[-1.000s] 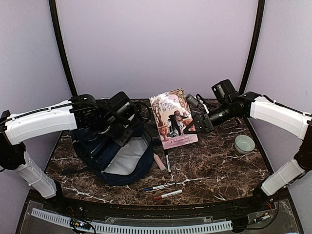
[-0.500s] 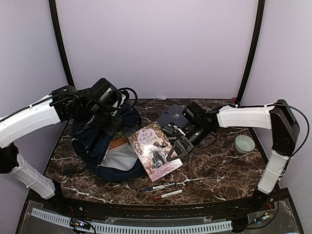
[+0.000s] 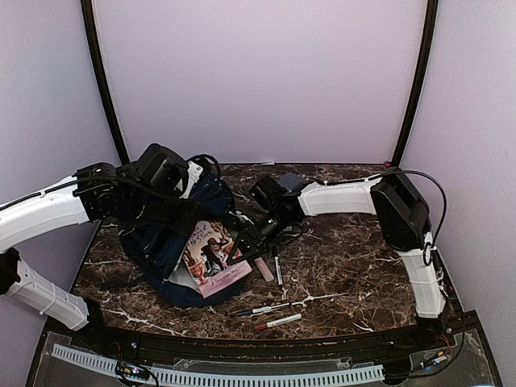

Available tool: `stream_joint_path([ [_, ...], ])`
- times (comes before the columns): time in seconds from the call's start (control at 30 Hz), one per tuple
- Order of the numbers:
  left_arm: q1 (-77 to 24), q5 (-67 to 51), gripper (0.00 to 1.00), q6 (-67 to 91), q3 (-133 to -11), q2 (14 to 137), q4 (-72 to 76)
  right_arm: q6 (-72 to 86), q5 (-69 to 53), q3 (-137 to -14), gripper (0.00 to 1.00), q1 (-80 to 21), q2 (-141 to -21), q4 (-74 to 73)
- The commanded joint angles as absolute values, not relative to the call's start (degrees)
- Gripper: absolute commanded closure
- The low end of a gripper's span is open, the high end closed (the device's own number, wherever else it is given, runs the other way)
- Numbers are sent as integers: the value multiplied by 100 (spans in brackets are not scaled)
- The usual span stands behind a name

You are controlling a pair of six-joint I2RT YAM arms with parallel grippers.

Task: Pack the student bag
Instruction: Place the book in the largest pocket of the bag.

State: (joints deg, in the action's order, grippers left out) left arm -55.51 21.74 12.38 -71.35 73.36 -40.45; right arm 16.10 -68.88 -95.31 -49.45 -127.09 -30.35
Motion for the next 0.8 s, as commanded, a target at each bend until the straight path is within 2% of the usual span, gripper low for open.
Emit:
stream_joint_path([
  [0.0,-5563,1949,100,1044,-7202,6948,-2972,3275,-7169,-10054,100,-5108,-13136,-1679],
  [0.33,-5568,1505,100,804,-7116,6956,-3033,6155,-7139,-10737,100,-5246,-14328,1350],
  [0.47,-5563,1504,100,827,-6994,6899,-3043,6984,-7198,-10482,100,-5223,-14558,2207],
  [0.5,-5563,1500,100,842,-6977,6887,-3029,7015,-7167,-10414,98,-5202,-14567,2183],
  [0.7,-5563,1526,100,912,-6856,6826,-2911,6751,-6958,-10117,64,-5063,-14403,1711],
  [0.77,-5563,1557,100,914,-6850,6825,-2950,6490,-6882,-10056,56,-5071,-14317,1338],
])
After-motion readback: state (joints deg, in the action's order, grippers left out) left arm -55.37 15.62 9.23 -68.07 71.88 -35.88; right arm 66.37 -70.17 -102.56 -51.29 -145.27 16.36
